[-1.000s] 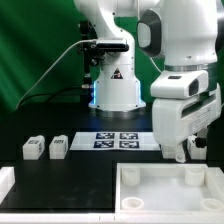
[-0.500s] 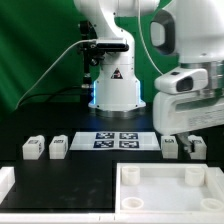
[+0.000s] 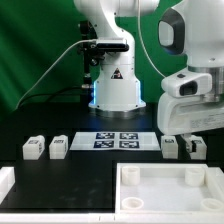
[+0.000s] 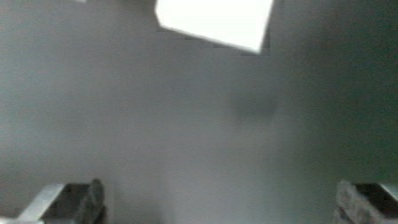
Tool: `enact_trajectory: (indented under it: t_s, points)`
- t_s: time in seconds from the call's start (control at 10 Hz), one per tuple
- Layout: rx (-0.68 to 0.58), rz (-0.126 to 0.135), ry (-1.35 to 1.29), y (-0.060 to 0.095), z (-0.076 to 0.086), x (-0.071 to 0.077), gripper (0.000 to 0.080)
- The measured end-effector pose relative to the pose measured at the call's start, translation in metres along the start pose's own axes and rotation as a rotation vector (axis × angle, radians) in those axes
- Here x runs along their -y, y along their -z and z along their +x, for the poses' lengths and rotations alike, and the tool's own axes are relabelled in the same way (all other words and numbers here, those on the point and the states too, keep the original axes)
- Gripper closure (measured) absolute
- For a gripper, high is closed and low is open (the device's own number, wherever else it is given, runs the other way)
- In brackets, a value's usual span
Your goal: Assemble one leg
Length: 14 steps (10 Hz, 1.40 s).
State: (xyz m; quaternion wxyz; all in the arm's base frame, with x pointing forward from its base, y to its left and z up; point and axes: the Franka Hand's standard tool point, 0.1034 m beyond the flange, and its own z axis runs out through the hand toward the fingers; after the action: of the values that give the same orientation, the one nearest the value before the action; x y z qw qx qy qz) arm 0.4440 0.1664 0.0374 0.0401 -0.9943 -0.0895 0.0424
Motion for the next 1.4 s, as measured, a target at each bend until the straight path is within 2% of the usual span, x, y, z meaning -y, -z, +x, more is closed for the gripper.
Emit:
enact_trajectory:
  t_s: [0.2,0.3,0.4,0.6,0.7,1.0,1.4]
  points:
    - [0.233,-0.008,-0.032,0.005,-0.021,-0.006,0.015]
    - [0.343,-0.008,-0.081,0.006,-0.03,-0.002,0.015]
    - [0.489,-0.005,-0.124,0.008,-0.033,0.005,0.015]
    - [0.66,-0.003,-0.12,0.005,-0.019,0.018,0.015]
    - [0.761,-0.003,-0.115,0.006,-0.024,0.016,0.015]
    - [0.767,0.001,-0.118,0.0,-0.02,0.015,0.015]
    - [0.798,-0.011,-0.158,-0.021,-0.038,0.009,0.015]
